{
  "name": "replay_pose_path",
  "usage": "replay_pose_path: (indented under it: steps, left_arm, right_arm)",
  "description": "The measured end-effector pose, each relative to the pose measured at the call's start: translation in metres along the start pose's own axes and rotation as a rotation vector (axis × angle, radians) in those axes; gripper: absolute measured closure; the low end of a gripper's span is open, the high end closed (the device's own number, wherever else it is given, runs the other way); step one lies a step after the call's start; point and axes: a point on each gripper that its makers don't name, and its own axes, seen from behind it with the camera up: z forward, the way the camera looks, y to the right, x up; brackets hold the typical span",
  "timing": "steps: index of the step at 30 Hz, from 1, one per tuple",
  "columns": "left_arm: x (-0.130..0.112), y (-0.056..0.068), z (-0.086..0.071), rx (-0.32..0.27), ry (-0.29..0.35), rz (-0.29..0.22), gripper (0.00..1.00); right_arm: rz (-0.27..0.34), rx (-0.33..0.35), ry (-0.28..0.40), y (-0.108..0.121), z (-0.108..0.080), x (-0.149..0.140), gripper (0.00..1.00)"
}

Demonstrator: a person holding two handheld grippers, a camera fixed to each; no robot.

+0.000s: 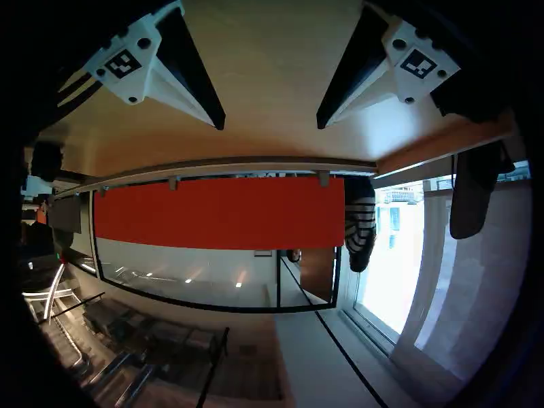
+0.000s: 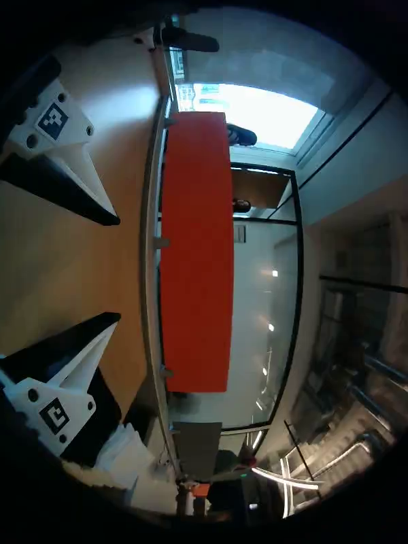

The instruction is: Fold towel

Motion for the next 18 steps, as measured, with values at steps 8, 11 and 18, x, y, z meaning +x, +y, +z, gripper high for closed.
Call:
replay_pose_path:
  steps: [8, 11, 18]
  left_arm:
    - [0.000, 0.000, 0.000, 0.000, 0.000, 0.000, 0.00]
    - [0.000, 0.000, 0.000, 0.000, 0.000, 0.000, 0.00]
    - [0.000, 0.000, 0.000, 0.000, 0.000, 0.000, 0.00]
  right_arm:
    - [0.022, -0.003, 0.000, 0.006, -0.001, -0.014, 0.01]
    - [0.038, -0.005, -0.005, 0.007, 0.000, -0.020, 0.01]
    - [0.048, -0.003, -0.004, 0.007, 0.002, -0.025, 0.01]
